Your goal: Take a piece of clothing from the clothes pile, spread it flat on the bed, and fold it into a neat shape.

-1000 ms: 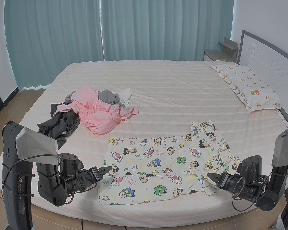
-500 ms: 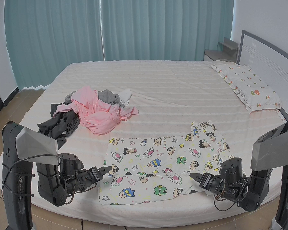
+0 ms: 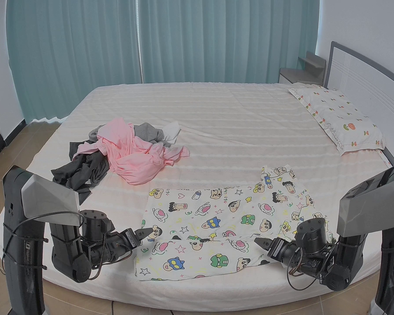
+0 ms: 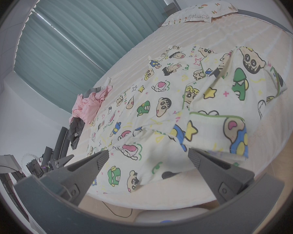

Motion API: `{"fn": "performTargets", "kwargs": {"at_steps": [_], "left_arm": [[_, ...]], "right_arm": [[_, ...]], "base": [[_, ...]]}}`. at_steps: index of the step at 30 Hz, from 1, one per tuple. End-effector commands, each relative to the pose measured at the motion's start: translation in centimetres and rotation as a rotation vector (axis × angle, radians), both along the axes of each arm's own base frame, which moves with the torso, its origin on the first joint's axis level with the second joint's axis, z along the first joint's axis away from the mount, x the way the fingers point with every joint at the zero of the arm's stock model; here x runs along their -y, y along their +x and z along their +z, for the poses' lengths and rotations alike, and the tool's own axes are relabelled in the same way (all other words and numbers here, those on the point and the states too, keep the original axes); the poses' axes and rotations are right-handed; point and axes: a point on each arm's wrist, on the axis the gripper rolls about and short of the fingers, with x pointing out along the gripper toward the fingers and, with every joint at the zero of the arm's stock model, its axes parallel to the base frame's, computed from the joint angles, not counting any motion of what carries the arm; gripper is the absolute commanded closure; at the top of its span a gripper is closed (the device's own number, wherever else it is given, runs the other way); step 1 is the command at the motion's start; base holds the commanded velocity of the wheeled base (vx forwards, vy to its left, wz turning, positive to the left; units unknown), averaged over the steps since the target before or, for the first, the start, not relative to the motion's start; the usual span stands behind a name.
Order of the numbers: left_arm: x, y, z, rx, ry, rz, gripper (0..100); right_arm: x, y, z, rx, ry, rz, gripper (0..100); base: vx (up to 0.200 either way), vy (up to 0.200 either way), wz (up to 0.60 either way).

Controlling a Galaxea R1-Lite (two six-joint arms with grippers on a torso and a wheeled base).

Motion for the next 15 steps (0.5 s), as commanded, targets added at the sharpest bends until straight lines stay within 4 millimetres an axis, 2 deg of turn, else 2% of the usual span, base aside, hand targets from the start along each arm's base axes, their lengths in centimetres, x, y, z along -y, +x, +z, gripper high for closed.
{"fn": "performTargets", "kwargs": {"at_steps": [1,6,15], "left_arm": [[0.0,0.0,0.0,-0.002,0.000,0.000,0],[0.0,-0.1,0.0,0.000,-0.002,0.001,0],[-0.1,-0.3,-0.4,0.041,-0.010,0.000,0]], "right_arm": [[-0.2,0.8,-0.5,0.030,-0.032,-0.069,0],[0.2,0.5,0.2,0.073,-0.089,-0.158,0],[3.8,-0.1,1.6,0.150,-0.252,-0.246,0]], "base": [[0.000,0.000,0.00],[0.000,0.000,0.00],[0.000,0.000,0.00]]}}
